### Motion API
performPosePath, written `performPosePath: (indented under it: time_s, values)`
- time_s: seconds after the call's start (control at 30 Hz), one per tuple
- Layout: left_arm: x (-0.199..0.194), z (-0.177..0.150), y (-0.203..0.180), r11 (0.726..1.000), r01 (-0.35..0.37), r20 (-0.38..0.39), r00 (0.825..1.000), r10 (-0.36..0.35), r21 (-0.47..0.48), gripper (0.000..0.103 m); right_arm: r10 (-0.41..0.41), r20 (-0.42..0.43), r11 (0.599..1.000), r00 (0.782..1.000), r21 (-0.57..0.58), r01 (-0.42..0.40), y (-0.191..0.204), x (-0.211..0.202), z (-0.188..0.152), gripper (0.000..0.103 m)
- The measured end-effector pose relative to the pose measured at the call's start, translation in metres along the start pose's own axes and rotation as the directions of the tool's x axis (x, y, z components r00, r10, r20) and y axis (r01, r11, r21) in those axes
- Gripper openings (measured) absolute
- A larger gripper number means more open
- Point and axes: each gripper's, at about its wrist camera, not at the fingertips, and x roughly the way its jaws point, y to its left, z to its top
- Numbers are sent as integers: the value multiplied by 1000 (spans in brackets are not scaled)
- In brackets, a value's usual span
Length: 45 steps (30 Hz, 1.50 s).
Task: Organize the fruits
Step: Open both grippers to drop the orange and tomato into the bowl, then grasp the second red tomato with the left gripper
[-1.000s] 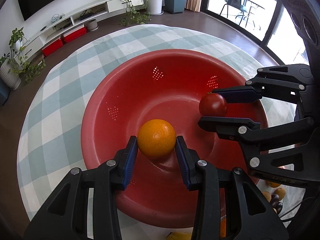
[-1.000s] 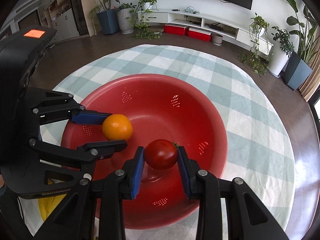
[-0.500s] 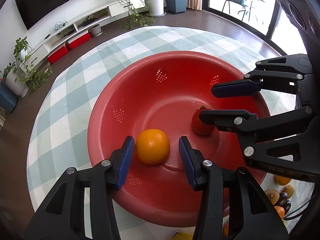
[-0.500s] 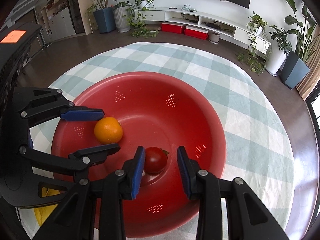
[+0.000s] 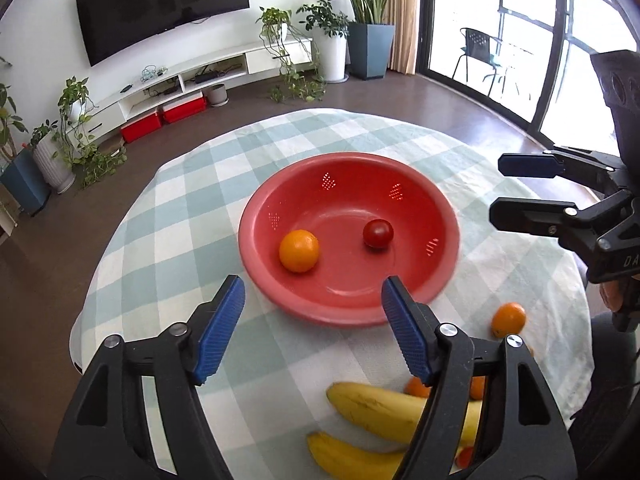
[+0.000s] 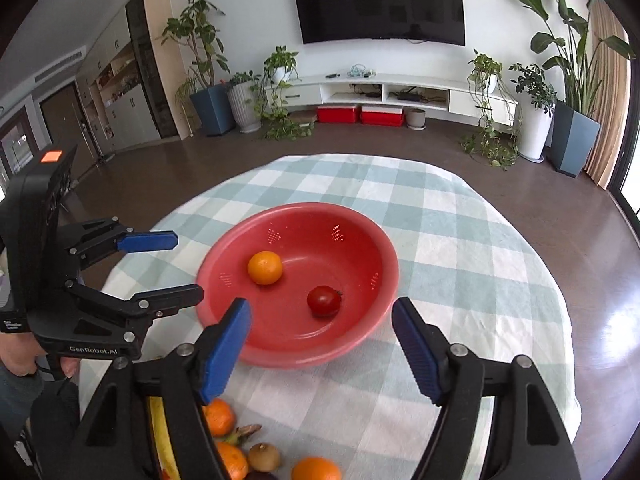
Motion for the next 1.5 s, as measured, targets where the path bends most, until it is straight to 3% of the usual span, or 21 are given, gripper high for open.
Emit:
performPosePath:
  time_s: [0.2, 0.3, 0.47, 0.6, 0.93, 1.1, 1.5]
  values:
    - [-58, -63, -18, 993, 39, 57, 998, -33, -115, 84, 3, 59, 999, 998, 54, -6, 8, -51, -52, 92]
    - [-73, -97, -43, 991, 58, 51, 997, -52, -121, 86, 8, 48, 995, 999, 100, -13, 11, -64, -82, 92]
    - [-76, -144, -95, 995, 72, 5, 997, -72, -68, 86, 11, 11, 976, 1000, 217, -13, 15, -71, -130, 92]
    - [-60, -168, -113, 991, 87, -48, 995, -92, -104, 86, -6, -31, 973, 999, 232, 13, 27, -71, -154, 89]
    - [-42, -164, -110, 988, 62, -73, 995, -73, -144, 85, 35, -76, 967, 997, 255, -15, 44, -65, -167, 89]
    - [-31, -157, -112, 986, 74, -85, 992, -88, -149, 80, 33, -88, 963, 996, 270, -8, 43, -65, -171, 89]
    - [-24, -155, -110, 991, 13, -98, 995, -26, -130, 52, 17, -109, 962, 994, 272, 13, 43, -63, -172, 89]
